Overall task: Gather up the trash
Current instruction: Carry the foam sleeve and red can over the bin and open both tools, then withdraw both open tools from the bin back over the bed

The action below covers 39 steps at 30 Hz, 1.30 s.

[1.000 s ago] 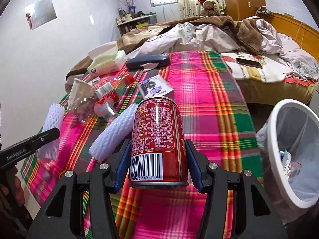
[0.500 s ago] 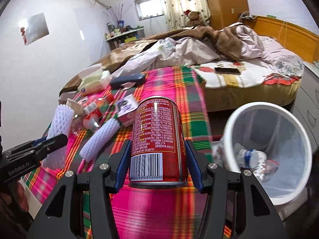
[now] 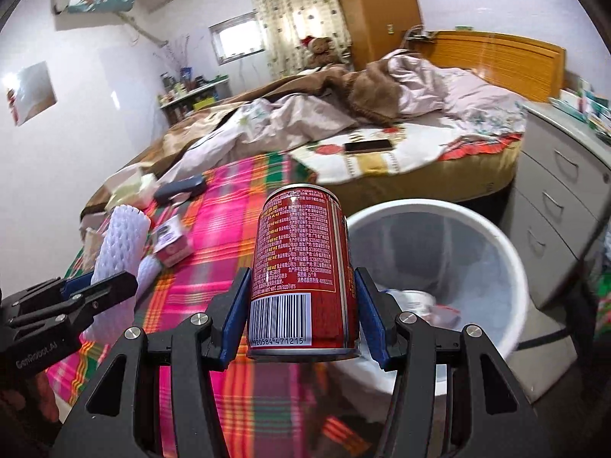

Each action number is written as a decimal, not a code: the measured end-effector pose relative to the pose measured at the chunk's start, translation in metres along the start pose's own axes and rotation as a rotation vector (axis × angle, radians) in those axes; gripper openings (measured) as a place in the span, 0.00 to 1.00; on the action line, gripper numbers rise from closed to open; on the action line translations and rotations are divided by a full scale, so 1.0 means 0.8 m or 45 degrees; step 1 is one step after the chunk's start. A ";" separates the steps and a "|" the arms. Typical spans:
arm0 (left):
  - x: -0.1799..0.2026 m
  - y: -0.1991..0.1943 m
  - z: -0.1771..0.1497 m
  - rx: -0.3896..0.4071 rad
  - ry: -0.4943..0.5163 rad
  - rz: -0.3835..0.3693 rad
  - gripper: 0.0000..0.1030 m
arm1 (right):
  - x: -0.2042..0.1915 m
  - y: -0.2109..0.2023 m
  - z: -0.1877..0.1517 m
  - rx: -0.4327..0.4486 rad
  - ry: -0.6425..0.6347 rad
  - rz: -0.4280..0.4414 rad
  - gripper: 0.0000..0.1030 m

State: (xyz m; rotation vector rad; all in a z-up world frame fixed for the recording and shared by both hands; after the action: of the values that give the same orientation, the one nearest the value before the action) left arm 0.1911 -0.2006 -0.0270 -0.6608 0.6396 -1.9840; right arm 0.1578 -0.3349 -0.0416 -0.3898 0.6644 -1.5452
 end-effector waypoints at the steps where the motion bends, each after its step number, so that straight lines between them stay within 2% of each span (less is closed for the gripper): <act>1: 0.009 0.003 0.000 -0.004 0.015 -0.009 0.36 | 0.009 -0.001 0.000 0.002 0.010 -0.013 0.53; 6: 0.059 0.027 0.003 -0.036 0.075 -0.081 0.36 | 0.049 0.001 -0.002 -0.014 0.052 -0.076 0.53; 13: 0.117 0.064 0.001 -0.109 0.149 -0.177 0.36 | 0.100 0.016 -0.019 -0.096 0.101 -0.157 0.53; 21: 0.150 0.110 -0.019 -0.219 0.184 -0.203 0.36 | 0.134 0.035 -0.045 -0.206 0.118 -0.188 0.53; 26: 0.158 0.122 -0.023 -0.241 0.184 -0.214 0.37 | 0.147 0.043 -0.052 -0.257 0.088 -0.218 0.53; 27: 0.157 0.124 -0.022 -0.241 0.176 -0.215 0.38 | 0.149 0.043 -0.052 -0.262 0.086 -0.219 0.53; 29: 0.154 0.126 -0.020 -0.238 0.164 -0.209 0.48 | 0.153 0.042 -0.051 -0.258 0.102 -0.220 0.53; 30: 0.153 0.127 -0.021 -0.244 0.157 -0.216 0.57 | 0.155 0.040 -0.051 -0.254 0.117 -0.218 0.53; 31: 0.152 0.128 -0.021 -0.248 0.149 -0.223 0.60 | 0.157 0.040 -0.051 -0.245 0.129 -0.214 0.55; 33: 0.149 0.128 -0.020 -0.247 0.139 -0.224 0.61 | 0.158 0.039 -0.049 -0.234 0.140 -0.210 0.62; 39: 0.137 0.119 -0.018 -0.222 0.130 -0.199 0.62 | 0.152 0.037 -0.042 -0.216 0.123 -0.225 0.63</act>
State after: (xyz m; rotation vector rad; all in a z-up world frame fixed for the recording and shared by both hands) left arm 0.1914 -0.3367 -0.0793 -0.7371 0.8525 -2.1334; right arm 0.1488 -0.4485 -0.1042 -0.5151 0.8586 -1.6886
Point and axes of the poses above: each gripper's, at about its wrist camera, not at the fingertips, and y roughly the way its jaws point, x to its right, z to its top, the point moved 10 cm from there along y, roughly the way its jaws point, and after that the axes turned 5 degrees about -y, right-handed, at the moved point
